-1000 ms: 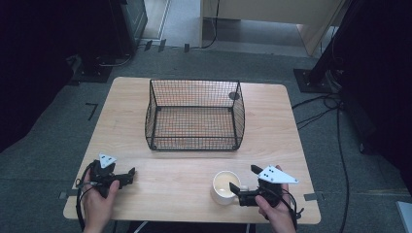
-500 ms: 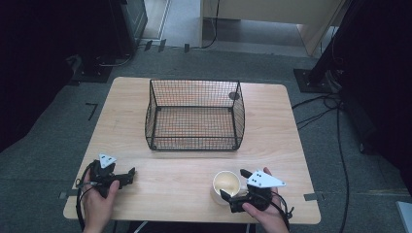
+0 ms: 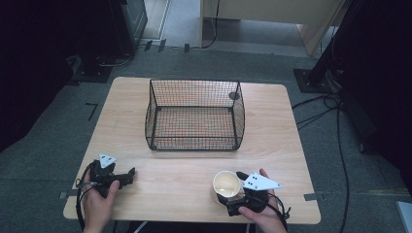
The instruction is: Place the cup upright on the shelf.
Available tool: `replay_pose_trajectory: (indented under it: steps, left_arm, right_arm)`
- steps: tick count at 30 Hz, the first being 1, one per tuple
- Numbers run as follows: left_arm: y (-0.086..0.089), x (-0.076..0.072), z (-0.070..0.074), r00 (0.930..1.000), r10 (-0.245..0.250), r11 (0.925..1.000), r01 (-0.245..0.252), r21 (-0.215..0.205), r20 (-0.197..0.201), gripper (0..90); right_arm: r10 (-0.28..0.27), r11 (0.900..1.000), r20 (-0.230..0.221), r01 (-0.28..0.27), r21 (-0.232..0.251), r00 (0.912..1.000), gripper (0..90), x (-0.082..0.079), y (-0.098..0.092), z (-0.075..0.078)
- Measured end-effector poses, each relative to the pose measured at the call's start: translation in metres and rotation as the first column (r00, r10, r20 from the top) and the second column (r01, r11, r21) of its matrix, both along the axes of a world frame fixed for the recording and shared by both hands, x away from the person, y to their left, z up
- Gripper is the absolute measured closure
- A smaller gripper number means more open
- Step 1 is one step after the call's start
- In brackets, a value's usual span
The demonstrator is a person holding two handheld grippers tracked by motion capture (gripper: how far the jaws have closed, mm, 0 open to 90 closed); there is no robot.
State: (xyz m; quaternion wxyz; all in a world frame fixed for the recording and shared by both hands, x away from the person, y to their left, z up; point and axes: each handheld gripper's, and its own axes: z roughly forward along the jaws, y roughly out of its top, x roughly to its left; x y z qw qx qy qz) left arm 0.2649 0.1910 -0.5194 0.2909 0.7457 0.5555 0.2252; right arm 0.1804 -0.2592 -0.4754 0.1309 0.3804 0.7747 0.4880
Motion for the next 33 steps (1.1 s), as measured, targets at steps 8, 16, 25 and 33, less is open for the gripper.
replay_pose_trajectory:
  steps: [8,16,25,33]
  left_arm:
    - [0.000,0.000,0.000,1.0000,0.000,1.0000,0.000,0.000,0.000,0.0]
    - [0.000,0.000,0.000,1.0000,0.000,1.0000,0.000,0.000,0.000,0.0]
    - [0.000,0.000,0.000,1.0000,0.000,1.0000,0.000,0.000,0.000,0.0]
    - [0.000,0.000,0.000,1.0000,0.000,1.0000,0.000,0.000,0.000,0.0]
  right_arm:
    - [-0.001,0.998,0.007,0.002,-0.069,1.0000,0.0,0.000,0.005,-0.005]
    - [-0.004,0.992,0.018,0.006,-0.125,0.9998,0.0,0.000,0.009,-0.009]
    - [0.014,0.988,0.012,-0.012,-0.157,0.9998,4.6,0.000,0.011,-0.014]
    - [0.004,0.985,0.039,0.003,-0.174,0.9992,9.2,-0.002,0.012,-0.015]
